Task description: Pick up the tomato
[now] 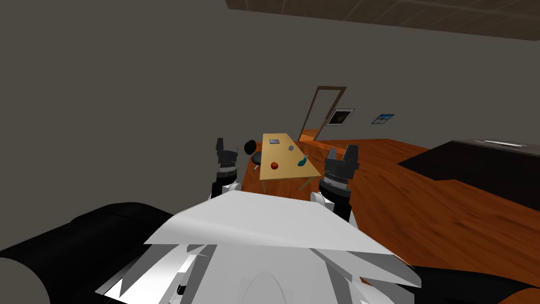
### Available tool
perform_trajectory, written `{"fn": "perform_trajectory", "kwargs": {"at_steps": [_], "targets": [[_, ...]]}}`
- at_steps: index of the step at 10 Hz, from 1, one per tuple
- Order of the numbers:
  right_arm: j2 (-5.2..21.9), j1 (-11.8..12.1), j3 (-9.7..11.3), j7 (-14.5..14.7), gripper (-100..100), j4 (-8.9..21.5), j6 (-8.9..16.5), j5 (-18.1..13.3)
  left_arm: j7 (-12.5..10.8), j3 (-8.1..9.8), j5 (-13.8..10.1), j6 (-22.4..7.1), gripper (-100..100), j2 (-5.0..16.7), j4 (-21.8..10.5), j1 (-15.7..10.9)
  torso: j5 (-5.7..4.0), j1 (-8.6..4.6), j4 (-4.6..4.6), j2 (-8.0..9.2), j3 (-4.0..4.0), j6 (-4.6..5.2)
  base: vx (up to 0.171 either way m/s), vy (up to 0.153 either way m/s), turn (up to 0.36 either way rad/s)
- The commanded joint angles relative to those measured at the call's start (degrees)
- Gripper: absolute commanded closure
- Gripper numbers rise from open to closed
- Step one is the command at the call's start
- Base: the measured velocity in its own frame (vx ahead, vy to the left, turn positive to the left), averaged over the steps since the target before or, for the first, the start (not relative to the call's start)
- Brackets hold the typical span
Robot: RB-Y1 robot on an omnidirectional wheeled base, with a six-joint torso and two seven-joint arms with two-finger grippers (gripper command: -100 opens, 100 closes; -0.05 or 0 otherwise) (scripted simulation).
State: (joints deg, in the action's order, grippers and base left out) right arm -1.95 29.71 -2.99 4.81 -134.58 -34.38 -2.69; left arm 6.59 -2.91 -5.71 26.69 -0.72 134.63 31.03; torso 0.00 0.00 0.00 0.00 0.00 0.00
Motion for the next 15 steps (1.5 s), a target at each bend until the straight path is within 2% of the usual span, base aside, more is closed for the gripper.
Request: {"fn": "perform_trajectory", "kwargs": {"at_steps": [1, 5, 9, 15], "targets": [[0.0, 0.0, 0.0, 0.0, 0, 0.0, 0.0, 0.0, 0.1, 0.25, 0.2, -0.3, -100, 1.6, -0.6, -0.3, 0.0, 0.0, 0.0, 0.0, 0.0, 0.0, -0.014, -0.006, 0.01], [0.0, 0.0, 0.0, 0.0, 0, 0.0, 0.0, 0.0, 0.5, 1.74, 1.6, -1.9, -100, 6.2, -4.4, -2.1, 0.0, -0.01, 0.04, 0.17, 0.1, 0.0, -0.044, -0.011, 0.022], [0.0, 0.0, 0.0, 0.0, 0, 0.0, 0.0, 0.0, 1.2, 4.22, 3.9, -4.6, -100, 9.4, -10.6, -5.2, 0.02, 0.1, 0.01, 0.03, 0.02, 0.0, -0.018, 0.016, 0.056], [0.0, 0.0, 0.0, 0.0, 0, 0.0, 0.0, 0.0, 1.2, 4.22, 3.9, -4.6, -100, 9.4, -10.6, -5.2, 0.0, 0.02, 0.0, 0.0, 0.0, -0.01, 0.001, -0.002, -0.005]]}}
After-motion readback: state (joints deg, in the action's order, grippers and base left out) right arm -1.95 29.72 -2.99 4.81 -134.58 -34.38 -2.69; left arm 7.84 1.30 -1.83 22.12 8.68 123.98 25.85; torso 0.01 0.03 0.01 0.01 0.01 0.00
